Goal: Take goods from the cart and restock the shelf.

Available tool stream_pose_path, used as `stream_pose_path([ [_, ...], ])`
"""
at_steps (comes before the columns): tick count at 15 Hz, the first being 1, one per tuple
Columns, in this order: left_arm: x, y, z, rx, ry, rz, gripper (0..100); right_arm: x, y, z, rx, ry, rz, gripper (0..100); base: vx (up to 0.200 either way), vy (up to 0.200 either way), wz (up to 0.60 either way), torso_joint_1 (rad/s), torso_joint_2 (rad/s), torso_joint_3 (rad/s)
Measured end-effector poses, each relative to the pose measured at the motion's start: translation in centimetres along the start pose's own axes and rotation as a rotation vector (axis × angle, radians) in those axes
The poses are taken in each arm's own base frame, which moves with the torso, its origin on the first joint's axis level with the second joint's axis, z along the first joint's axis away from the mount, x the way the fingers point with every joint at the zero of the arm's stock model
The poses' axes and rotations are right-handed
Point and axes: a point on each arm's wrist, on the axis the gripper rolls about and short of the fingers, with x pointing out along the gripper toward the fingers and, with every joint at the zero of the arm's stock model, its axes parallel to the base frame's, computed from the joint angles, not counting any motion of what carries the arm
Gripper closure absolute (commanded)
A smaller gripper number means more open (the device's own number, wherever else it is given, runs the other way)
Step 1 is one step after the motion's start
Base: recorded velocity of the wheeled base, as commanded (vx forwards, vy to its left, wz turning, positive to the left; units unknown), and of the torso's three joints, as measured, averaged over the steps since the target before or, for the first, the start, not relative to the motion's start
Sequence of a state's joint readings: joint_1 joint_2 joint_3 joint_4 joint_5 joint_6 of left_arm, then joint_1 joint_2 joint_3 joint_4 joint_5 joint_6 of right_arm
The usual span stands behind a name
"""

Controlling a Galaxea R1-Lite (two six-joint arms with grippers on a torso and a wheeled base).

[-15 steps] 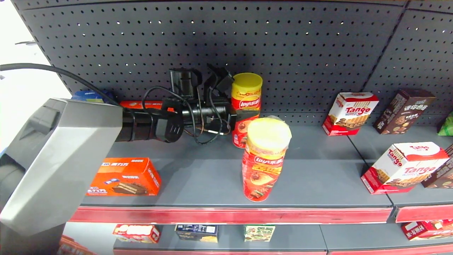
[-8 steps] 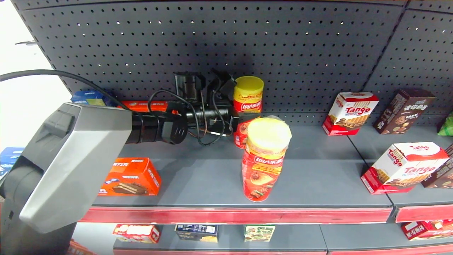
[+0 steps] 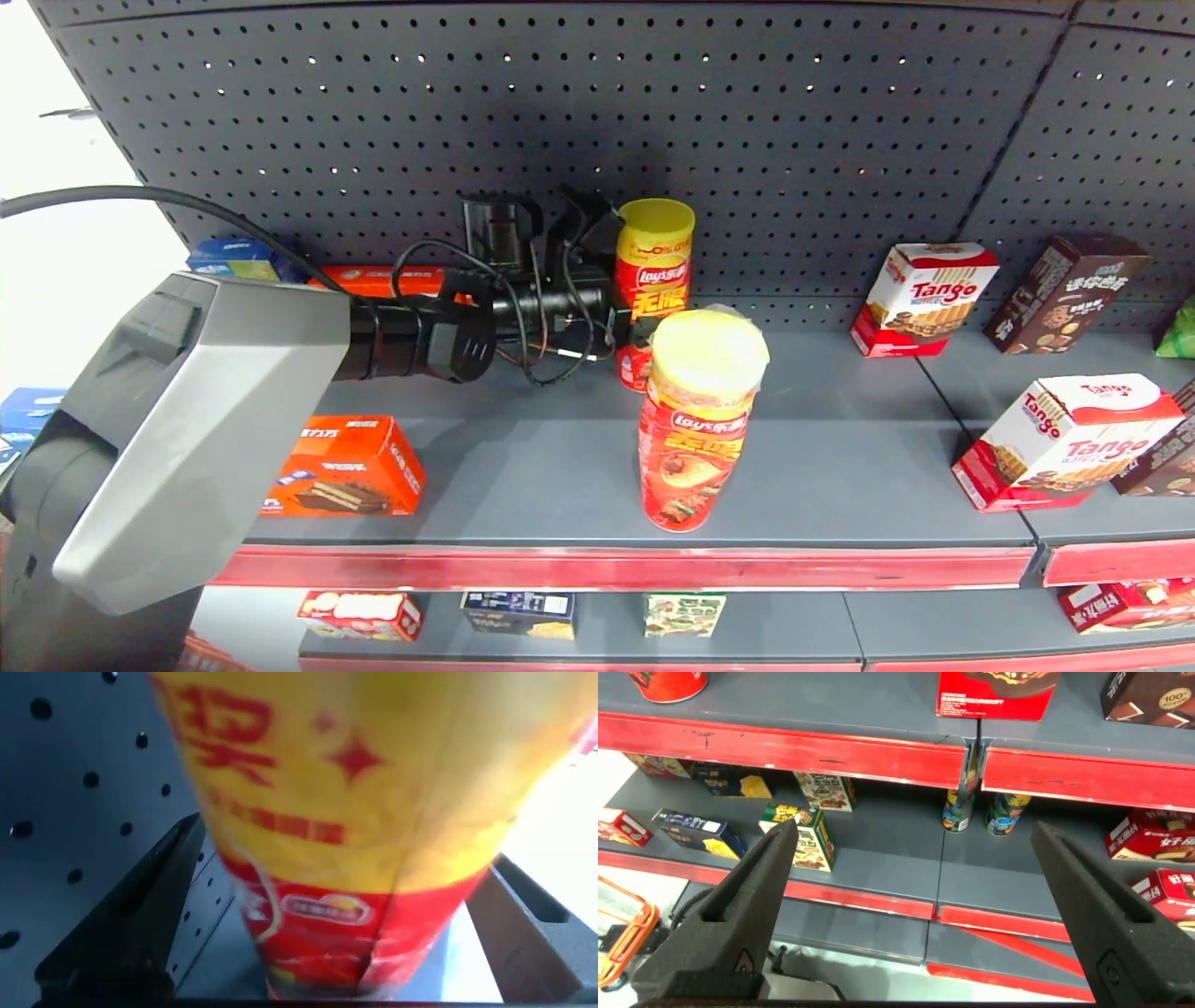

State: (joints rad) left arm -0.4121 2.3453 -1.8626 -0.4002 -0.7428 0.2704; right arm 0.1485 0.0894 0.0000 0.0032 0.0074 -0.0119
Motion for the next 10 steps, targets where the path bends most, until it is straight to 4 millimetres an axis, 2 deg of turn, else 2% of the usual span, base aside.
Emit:
stream_pose_path([
  [10,-6.2,-1.7,2.9,-0.022,0.095,0.12,0,0.0,0.0,0.0,0.0,0.0,0.0,0,0.0,0.0,0.0,0.0,0.0,0.0],
])
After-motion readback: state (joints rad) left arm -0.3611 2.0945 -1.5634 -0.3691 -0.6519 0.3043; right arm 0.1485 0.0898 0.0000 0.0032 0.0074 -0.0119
